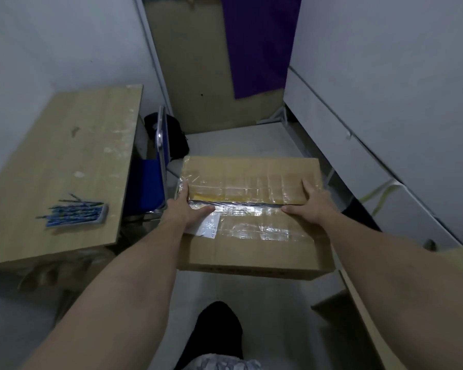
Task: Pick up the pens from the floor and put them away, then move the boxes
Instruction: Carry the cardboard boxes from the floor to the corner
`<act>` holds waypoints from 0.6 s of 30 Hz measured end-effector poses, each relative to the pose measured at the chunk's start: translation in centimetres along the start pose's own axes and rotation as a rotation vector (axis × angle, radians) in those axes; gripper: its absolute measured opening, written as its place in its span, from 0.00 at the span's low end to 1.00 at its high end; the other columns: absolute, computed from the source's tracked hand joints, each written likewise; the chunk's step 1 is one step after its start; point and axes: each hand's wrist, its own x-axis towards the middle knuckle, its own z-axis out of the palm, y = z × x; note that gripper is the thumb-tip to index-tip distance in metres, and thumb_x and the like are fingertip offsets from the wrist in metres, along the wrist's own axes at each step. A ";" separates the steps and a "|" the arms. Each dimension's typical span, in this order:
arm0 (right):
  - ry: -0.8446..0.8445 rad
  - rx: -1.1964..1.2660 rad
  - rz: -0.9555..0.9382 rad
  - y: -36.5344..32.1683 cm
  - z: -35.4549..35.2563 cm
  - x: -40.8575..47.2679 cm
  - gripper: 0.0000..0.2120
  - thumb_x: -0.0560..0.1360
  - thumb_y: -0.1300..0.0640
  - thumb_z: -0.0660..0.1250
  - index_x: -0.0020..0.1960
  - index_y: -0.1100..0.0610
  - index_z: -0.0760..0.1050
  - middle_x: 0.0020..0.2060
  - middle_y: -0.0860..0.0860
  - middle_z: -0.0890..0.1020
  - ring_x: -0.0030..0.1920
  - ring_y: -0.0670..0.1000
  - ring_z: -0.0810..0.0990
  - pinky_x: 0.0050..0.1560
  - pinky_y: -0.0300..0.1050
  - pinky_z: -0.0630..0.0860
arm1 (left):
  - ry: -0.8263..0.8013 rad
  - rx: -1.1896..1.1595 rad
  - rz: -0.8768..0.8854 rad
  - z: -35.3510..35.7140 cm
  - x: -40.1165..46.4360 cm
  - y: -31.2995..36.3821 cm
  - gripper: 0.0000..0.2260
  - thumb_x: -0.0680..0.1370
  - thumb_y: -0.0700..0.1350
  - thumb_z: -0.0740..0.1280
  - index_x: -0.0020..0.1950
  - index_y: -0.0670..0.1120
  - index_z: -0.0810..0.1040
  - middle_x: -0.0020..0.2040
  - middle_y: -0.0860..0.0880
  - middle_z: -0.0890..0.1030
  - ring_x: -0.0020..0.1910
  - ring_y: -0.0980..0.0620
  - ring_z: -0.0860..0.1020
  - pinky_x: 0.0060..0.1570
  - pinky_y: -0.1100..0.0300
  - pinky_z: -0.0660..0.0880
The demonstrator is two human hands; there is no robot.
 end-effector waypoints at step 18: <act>-0.010 0.015 0.067 -12.8 -3.5 33.2 0.55 0.65 0.39 0.77 0.80 0.46 0.46 0.77 0.58 0.57 0.75 0.60 0.56 0.74 0.57 0.56 | -0.051 -0.012 0.033 -7.7 32.7 12.2 0.52 0.66 0.74 0.66 0.76 0.65 0.34 0.75 0.40 0.60 0.71 0.34 0.65 0.66 0.38 0.66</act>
